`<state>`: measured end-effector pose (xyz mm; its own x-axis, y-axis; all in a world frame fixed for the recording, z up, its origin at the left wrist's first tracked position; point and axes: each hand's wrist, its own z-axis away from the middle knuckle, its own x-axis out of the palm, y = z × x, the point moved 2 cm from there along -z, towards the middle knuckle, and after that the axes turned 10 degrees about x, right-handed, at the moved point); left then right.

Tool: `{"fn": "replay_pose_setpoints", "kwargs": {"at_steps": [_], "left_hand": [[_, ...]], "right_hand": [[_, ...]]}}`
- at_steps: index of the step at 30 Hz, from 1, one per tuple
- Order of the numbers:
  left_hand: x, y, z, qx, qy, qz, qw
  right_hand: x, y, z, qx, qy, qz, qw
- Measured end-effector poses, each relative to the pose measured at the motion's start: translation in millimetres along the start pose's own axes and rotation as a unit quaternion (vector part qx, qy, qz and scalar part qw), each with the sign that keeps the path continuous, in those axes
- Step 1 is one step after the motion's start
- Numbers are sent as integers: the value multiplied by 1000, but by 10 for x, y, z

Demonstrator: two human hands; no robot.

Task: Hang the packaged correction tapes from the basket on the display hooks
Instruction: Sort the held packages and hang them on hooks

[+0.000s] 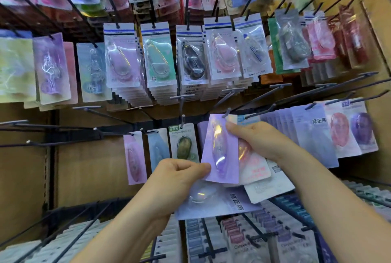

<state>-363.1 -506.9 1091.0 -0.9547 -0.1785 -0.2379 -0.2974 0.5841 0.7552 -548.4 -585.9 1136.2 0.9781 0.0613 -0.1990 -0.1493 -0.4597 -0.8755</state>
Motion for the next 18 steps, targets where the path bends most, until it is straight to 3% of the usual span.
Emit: {"fn": "replay_pose_setpoints", "kwargs": {"at_steps": [5,11,18], "left_hand": [[37,-185,-333,-31,54,-2,998],[175,-245,-645,-59,65,-47,995],[187,-512,-885,-94,80,-92,988]], "right_hand": [[19,185,49,24,-57,12,998],[-15,255,-48,61,-8,84,995],[-130,360,85,60,19,93,994]]}}
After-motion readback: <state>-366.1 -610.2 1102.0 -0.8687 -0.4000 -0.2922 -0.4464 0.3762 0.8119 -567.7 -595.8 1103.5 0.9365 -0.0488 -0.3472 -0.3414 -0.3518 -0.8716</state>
